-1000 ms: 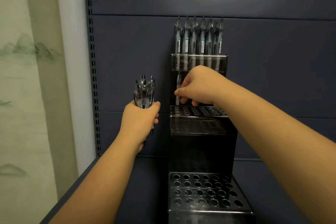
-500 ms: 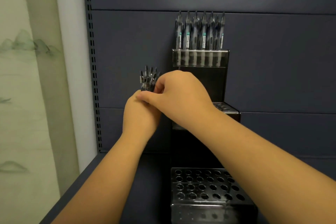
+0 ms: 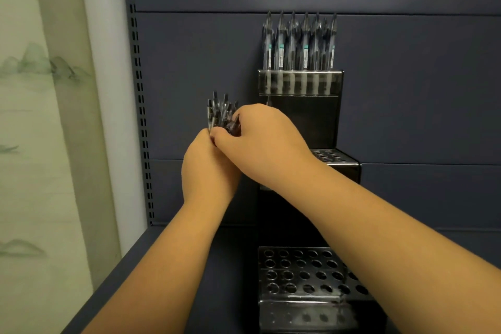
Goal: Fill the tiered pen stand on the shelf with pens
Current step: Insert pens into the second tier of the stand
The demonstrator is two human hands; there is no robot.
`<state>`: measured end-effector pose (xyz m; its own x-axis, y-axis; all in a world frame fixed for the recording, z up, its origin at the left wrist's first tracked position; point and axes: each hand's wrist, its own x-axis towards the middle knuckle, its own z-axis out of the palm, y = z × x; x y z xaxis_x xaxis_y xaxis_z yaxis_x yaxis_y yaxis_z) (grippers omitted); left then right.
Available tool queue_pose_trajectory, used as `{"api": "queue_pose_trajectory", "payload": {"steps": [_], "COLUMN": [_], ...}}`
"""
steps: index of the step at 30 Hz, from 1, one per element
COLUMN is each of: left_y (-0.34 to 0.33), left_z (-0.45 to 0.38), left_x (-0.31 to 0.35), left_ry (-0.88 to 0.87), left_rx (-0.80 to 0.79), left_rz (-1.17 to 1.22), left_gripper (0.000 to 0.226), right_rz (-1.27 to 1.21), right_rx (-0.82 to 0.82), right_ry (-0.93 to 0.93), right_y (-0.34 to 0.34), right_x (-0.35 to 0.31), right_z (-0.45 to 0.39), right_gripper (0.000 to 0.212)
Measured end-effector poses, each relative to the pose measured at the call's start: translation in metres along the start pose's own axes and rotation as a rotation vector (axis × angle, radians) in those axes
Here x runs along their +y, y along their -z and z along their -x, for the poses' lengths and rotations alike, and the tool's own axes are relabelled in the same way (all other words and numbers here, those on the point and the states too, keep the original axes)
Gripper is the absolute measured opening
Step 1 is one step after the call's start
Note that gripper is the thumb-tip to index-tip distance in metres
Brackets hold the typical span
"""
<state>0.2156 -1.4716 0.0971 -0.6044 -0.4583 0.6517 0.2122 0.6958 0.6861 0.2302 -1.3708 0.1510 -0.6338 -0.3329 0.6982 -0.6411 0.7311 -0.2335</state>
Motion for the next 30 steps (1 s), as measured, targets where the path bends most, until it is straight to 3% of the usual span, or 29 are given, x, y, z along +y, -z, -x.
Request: {"api": "queue_pose_trajectory", "payload": {"steps": [4, 11, 30], "left_y": [0.0, -0.005, -0.01], "left_z": [0.0, 0.002, 0.004], "left_x": [0.002, 0.004, 0.002], "left_ry": [0.038, 0.063, -0.011], "left_rx": [-0.029, -0.102, -0.143], "left_rz": [0.224, 0.349, 0.204], "left_gripper": [0.012, 0.01, 0.014], "right_rz": [-0.101, -0.176, -0.388], "right_rx": [-0.026, 0.021, 0.237], "right_ry": [0.018, 0.004, -0.068], "right_y": [0.009, 0.02, 0.019], "right_x": [0.004, 0.015, 0.039], "right_z": [-0.002, -0.013, -0.006], "right_gripper": [0.055, 0.057, 0.049]}}
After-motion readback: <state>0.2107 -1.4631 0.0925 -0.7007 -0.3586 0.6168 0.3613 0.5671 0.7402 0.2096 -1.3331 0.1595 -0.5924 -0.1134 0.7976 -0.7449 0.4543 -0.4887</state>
